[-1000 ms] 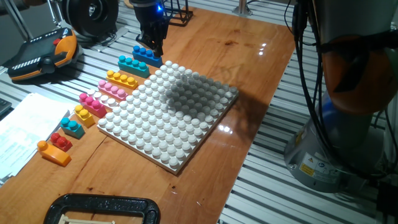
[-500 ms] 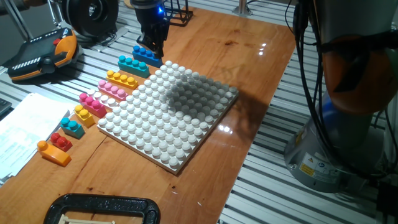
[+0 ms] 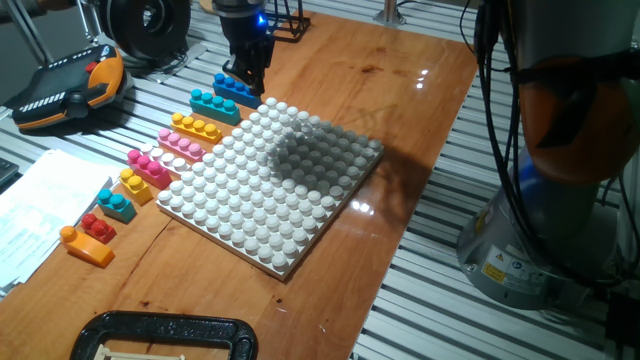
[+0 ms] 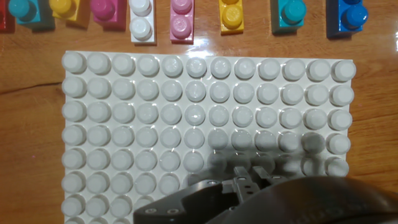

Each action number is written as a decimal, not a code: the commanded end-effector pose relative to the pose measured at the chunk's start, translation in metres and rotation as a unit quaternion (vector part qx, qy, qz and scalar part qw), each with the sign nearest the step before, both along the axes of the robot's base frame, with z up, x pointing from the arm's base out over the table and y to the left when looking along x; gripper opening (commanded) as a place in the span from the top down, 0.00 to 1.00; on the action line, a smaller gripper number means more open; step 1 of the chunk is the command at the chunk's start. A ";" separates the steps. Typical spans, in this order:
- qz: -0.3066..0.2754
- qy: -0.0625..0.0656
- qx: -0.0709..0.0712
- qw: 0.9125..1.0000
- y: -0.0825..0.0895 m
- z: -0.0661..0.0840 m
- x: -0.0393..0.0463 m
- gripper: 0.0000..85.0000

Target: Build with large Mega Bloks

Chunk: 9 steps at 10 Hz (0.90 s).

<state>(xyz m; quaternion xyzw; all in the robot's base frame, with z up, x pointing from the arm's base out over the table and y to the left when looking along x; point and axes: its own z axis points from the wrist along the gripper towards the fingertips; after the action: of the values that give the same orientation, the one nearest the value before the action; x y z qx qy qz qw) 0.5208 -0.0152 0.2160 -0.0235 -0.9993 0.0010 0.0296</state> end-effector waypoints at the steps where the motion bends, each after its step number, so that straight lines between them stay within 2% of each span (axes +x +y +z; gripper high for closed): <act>1: 0.000 0.000 0.001 1.000 -0.001 0.000 -0.0001 0.80; 3: 0.000 0.002 0.005 1.000 -0.001 -0.001 -0.0004 0.80; 9: -0.006 0.000 0.003 1.000 0.001 -0.007 -0.0035 0.80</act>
<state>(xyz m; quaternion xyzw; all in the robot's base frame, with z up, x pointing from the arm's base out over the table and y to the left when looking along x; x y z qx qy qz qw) 0.5174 -0.0139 0.2088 -0.0296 -0.9991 -0.0021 0.0300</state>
